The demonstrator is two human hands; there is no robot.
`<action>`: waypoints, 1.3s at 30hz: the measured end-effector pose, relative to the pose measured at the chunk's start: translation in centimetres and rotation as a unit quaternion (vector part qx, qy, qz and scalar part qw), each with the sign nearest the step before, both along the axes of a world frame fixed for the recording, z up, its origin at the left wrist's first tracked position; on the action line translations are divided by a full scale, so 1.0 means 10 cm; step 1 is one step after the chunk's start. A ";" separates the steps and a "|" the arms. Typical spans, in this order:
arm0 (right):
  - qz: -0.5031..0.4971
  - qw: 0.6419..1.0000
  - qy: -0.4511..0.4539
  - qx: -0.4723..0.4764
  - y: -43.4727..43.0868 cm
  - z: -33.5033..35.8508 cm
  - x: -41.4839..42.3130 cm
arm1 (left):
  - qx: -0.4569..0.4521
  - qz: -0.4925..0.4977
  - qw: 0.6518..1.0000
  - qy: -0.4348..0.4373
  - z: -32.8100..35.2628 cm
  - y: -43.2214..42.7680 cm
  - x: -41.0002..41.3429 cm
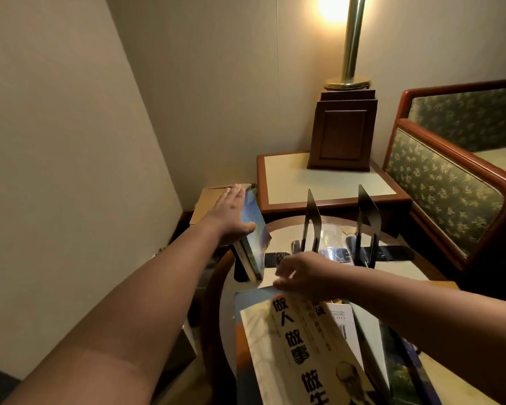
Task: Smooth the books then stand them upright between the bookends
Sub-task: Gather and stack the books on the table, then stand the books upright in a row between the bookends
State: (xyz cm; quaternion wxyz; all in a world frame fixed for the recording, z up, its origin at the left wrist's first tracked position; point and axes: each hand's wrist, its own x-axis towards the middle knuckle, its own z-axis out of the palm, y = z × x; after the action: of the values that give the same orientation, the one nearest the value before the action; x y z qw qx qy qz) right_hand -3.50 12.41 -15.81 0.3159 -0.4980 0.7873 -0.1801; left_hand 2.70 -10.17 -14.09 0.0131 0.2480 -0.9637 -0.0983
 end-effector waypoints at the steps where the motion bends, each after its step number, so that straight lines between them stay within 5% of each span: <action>1: 0.026 0.999 0.012 0.016 0.10 0.03 0.07 | 0.000 -0.001 1.000 0.001 0.00 0.01 0.00; 5: 0.120 0.985 0.104 0.074 0.32 0.04 0.21 | 0.003 0.005 1.000 0.008 -0.01 0.03 -0.04; 17: 0.069 0.992 0.064 0.085 0.29 -0.05 -0.18 | -0.001 0.012 1.000 0.004 -0.03 0.00 -0.03; 27: 0.117 0.949 0.290 0.035 -0.06 0.00 0.42 | 0.005 0.011 1.000 0.022 -0.04 0.02 -0.05; 39: 0.072 0.972 0.215 0.056 -0.10 0.05 0.50 | -0.004 0.011 0.999 0.038 -0.15 -0.06 -0.09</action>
State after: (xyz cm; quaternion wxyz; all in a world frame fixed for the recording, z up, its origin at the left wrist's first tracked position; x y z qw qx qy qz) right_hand 1.49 11.42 -15.29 0.1791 -0.5621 0.8075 -0.0013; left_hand 1.84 -10.74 -15.62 0.0516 0.2548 -0.9601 -0.1033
